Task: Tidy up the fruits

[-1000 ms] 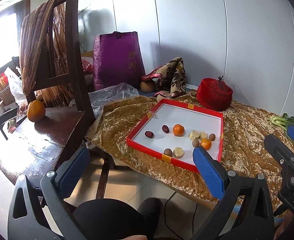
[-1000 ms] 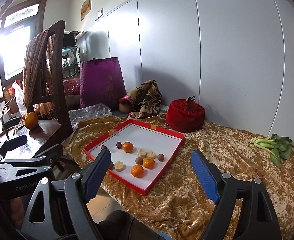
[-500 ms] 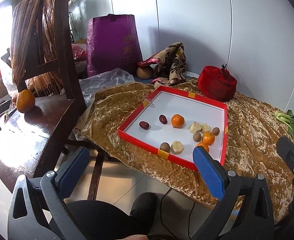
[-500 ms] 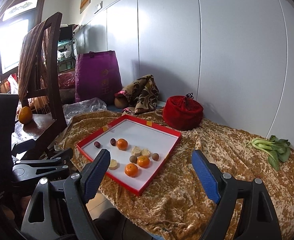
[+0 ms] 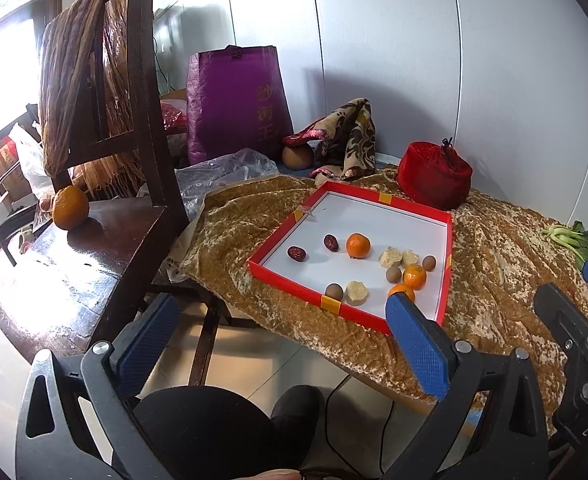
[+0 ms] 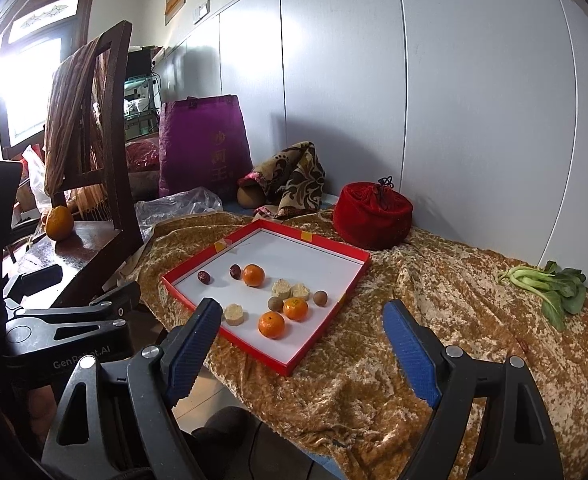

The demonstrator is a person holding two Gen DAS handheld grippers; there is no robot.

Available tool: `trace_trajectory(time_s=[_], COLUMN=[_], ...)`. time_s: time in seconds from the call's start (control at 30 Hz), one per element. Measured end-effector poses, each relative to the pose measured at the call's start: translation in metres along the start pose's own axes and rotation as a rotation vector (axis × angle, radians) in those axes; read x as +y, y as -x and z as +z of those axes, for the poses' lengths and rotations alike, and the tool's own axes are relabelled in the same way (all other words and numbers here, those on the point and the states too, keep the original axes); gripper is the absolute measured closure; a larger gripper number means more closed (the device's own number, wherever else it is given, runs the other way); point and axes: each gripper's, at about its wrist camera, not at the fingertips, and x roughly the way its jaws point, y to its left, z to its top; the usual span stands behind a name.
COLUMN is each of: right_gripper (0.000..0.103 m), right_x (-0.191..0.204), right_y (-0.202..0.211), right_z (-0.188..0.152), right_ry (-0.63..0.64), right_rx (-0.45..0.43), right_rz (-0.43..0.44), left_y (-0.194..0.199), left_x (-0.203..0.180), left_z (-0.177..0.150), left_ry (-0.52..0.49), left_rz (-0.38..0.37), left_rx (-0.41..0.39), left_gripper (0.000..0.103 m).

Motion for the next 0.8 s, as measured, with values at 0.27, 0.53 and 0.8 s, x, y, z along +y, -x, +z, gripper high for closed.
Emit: trace_trajectory(time_s=[0.27, 0.53, 0.8], right_gripper=[0.018, 0.018, 0.018], right_x=[-0.004, -0.007, -0.006], right_y=[0.008, 0.012, 0.011], right_z=[0.0, 0.001, 0.0], right_ry=[-0.006, -0.016, -0.017], right_rx=[-0.016, -0.027, -0.031], right_rz=[0.007, 0.006, 0.0], left_y=[0.011, 0.018, 0.019], left_x=[-0.008, -0.011, -0.007], left_z=[0.002, 0.003, 0.004], left_ry=[-0.023, -0.037, -0.026], left_rz=[0.005, 0.007, 0.001], left_rx=[-0.022, -0.047, -0.053], left_gripper=[0.0, 0.0, 0.0])
